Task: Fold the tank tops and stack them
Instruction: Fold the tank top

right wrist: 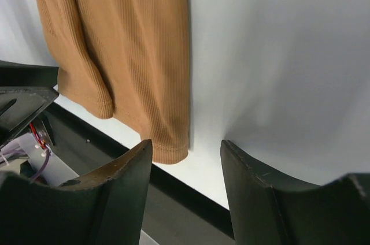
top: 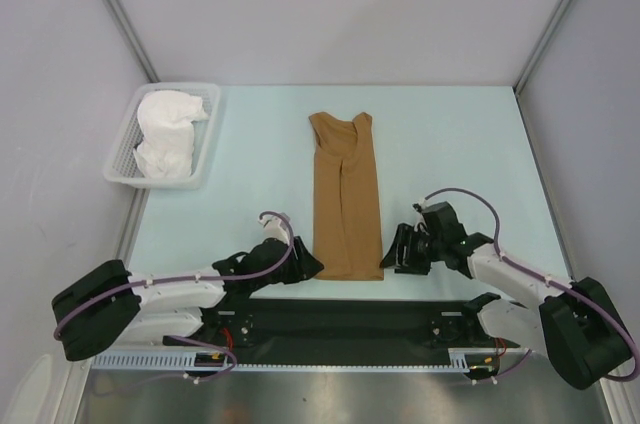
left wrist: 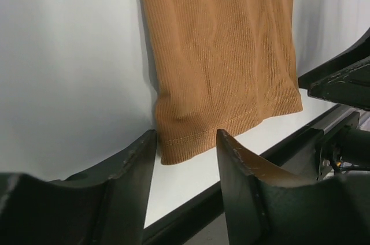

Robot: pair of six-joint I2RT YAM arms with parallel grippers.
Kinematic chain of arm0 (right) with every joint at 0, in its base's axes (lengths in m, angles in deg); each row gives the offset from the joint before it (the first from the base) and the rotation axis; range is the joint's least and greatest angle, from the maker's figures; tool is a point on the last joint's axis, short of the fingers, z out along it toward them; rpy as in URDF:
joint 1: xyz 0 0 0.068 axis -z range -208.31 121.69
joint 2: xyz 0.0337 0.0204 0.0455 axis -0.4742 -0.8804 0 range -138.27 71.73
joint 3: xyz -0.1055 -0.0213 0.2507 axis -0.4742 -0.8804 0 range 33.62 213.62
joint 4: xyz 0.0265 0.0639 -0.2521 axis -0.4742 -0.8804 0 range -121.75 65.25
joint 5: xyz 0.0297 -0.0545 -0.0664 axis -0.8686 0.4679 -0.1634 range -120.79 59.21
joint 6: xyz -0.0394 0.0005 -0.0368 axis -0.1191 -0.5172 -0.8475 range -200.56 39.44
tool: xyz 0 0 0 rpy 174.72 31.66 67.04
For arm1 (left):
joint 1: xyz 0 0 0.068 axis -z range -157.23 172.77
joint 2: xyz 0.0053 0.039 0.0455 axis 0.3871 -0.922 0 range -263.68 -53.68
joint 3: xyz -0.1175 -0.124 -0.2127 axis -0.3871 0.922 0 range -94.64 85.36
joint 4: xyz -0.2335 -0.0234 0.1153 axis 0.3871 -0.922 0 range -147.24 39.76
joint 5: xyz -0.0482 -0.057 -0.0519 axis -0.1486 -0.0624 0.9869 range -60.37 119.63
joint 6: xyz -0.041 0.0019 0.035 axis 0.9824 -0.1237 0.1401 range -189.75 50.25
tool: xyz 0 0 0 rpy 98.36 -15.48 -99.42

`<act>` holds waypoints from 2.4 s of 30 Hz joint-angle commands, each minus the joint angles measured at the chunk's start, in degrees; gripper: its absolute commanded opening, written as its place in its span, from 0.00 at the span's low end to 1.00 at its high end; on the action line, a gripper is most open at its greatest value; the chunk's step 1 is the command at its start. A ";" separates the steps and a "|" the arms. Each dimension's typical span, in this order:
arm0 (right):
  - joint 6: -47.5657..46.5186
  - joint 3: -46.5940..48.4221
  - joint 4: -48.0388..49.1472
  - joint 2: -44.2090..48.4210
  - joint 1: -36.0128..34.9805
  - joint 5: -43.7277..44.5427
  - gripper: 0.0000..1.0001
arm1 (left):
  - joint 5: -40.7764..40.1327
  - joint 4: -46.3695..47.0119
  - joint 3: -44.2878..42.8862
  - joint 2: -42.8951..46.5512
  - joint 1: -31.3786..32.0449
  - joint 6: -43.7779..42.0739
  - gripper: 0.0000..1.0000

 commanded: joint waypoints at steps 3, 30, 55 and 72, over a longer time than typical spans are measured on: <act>2.95 0.61 -2.00 -1.17 -4.34 3.97 0.54 | 3.20 -2.44 1.27 -2.91 -0.15 -2.02 0.47; 3.84 5.87 -9.47 4.71 -8.92 5.55 0.00 | 4.16 -13.08 1.54 6.31 1.00 -2.11 0.12; -4.33 29.25 -6.04 -12.41 -3.21 9.16 0.00 | 7.15 -20.82 -22.90 -1.94 -14.29 -18.62 0.00; -10.05 46.04 -7.27 -27.45 6.63 5.82 0.00 | 9.96 -21.87 -43.02 -20.66 -25.10 -26.10 0.00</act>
